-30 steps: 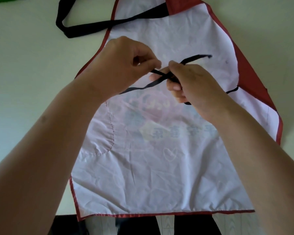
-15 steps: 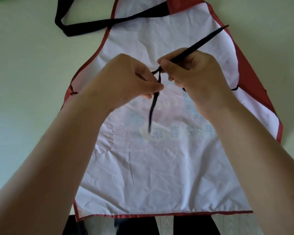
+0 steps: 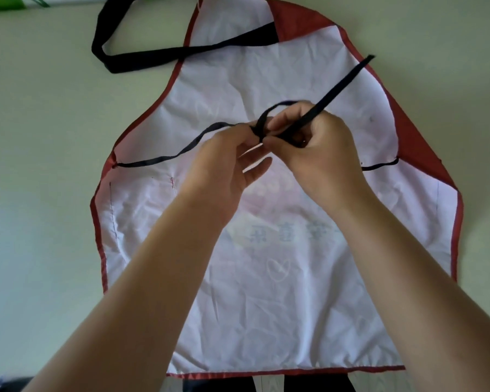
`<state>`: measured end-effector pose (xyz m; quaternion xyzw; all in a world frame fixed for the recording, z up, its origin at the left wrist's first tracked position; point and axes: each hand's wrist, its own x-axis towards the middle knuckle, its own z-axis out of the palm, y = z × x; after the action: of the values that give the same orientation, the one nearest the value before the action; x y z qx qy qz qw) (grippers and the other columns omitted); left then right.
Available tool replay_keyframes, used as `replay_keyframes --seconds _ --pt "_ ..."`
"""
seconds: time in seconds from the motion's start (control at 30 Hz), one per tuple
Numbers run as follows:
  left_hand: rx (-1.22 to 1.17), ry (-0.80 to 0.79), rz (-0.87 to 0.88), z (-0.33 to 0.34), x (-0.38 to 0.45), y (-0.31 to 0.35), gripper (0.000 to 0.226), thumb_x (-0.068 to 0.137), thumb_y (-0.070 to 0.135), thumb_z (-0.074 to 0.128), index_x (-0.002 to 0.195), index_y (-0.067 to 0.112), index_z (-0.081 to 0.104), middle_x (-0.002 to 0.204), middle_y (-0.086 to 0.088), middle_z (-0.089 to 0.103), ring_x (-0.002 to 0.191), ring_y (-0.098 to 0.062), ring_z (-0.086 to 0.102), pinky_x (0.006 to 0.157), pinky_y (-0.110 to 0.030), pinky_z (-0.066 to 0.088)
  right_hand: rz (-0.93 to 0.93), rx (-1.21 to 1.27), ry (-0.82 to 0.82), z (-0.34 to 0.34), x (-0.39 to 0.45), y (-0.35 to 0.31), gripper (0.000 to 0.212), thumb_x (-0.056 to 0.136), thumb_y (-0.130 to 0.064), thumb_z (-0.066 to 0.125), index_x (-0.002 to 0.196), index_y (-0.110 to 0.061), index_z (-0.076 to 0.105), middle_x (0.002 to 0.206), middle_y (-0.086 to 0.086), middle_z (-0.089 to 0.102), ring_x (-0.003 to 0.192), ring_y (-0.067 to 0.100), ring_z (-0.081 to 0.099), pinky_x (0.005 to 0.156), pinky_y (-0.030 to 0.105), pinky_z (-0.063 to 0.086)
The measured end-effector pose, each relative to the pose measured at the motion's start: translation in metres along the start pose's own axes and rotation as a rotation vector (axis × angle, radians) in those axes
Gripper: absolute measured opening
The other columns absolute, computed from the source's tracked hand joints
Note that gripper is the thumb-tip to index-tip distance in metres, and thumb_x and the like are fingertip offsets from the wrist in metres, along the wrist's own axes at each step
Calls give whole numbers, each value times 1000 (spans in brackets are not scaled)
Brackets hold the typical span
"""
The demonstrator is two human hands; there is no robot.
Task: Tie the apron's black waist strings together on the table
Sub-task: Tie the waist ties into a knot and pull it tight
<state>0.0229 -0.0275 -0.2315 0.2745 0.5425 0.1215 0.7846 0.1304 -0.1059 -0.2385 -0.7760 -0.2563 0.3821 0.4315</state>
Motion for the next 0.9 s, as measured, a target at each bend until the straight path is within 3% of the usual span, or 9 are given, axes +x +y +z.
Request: replay_keyframes --seconds 0.13,0.23,0.37,0.53,0.6,0.7,0.77,0.83,0.9 --pt "145 2 45 0 -1 -5 20 97 20 57 98 22 77 93 10 72 88 -8 64 79 -25 46 67 36 37 0 -2 4 27 84 -15 77 108 -19 64 84 -5 76 77 3 73 72 19 56" --pt "231 14 93 -3 2 -7 19 95 23 61 106 22 77 93 8 68 80 -10 51 76 -27 41 75 106 22 0 -3 3 28 90 -21 72 117 -20 66 82 1 76 67 2 70 70 21 58" --pt "332 -29 181 -8 2 -8 23 88 21 65 107 13 76 93 -4 70 76 -11 52 74 -29 42 56 194 -1 0 -3 4 20 93 -22 69 111 -17 74 60 -14 64 51 0 53 57 14 45" --pt "307 -8 129 -8 -6 -1 18 91 10 67 105 2 74 97 -14 77 84 -16 72 77 -23 57 71 300 35 5 -2 4 11 89 -21 74 96 -14 79 55 -13 62 48 1 49 54 13 40" --pt "420 35 79 -8 -14 8 18 90 19 70 96 3 75 85 -10 80 76 -14 77 66 -19 58 81 302 46 5 -1 4 12 88 -21 74 95 -13 80 54 -12 61 47 2 48 54 13 40" --pt "796 195 359 -8 -25 19 22 87 36 72 80 15 75 67 2 77 55 -3 71 49 -14 50 78 260 35 5 0 4 7 88 -22 73 85 -21 79 46 -12 56 45 3 47 54 16 39" --pt "820 234 488 -5 -24 25 21 85 41 72 87 20 74 75 6 76 63 -3 72 54 -18 50 67 241 26 5 0 5 13 88 -23 74 77 -29 77 46 -10 55 46 4 46 56 20 40" --pt "800 196 447 -2 -18 25 21 86 41 71 98 24 75 86 9 76 75 -3 72 60 -19 49 61 232 -5 6 -1 5 13 89 -23 74 77 -26 77 51 -5 59 50 6 48 57 23 41" --pt "704 140 377 2 -12 22 14 88 32 70 94 22 78 81 8 76 68 2 69 56 -13 46 60 232 -44 6 -3 3 9 90 -20 72 84 -21 79 66 10 71 54 6 52 61 23 46"
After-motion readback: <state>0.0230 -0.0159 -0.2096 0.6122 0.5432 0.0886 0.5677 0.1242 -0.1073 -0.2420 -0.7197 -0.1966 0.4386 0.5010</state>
